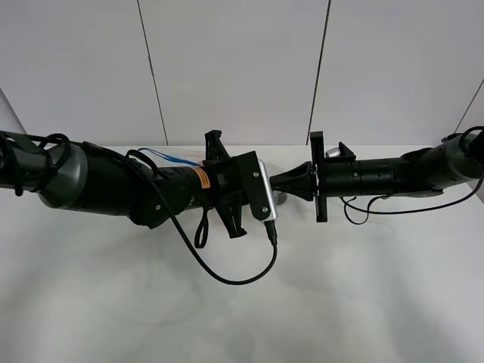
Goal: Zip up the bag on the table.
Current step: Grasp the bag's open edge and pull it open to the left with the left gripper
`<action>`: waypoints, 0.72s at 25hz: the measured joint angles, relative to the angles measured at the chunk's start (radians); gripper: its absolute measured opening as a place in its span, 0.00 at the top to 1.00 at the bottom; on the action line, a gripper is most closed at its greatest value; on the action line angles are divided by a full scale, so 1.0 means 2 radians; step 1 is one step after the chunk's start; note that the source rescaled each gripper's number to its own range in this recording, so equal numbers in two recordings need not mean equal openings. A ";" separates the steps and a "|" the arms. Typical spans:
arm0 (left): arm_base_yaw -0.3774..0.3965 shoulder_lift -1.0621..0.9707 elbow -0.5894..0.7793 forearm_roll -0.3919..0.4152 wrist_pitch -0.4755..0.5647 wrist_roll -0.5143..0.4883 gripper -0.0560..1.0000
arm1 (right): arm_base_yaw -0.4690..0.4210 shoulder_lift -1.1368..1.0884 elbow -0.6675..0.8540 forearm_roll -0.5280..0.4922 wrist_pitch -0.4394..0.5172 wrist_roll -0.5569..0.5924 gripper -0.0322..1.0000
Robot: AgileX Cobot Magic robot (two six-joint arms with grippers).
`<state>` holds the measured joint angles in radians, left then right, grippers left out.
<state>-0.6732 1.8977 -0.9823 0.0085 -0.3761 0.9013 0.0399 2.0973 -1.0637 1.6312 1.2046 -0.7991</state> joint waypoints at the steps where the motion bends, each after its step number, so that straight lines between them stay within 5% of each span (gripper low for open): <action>1: 0.001 0.000 0.000 0.000 0.001 0.000 0.60 | 0.000 0.000 0.000 0.000 0.000 0.000 0.97; 7: 0.003 0.000 0.000 0.000 0.003 0.000 0.62 | 0.000 0.000 0.000 0.000 0.000 0.000 0.97; 12: 0.003 0.000 0.000 0.000 0.003 0.001 0.83 | 0.000 0.000 0.000 0.000 0.000 0.000 0.97; 18: 0.003 0.000 0.000 0.000 0.005 0.001 0.94 | 0.000 0.000 0.000 0.001 0.000 0.000 0.97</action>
<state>-0.6672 1.8977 -0.9823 0.0085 -0.3657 0.9043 0.0399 2.0973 -1.0637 1.6327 1.2055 -0.7991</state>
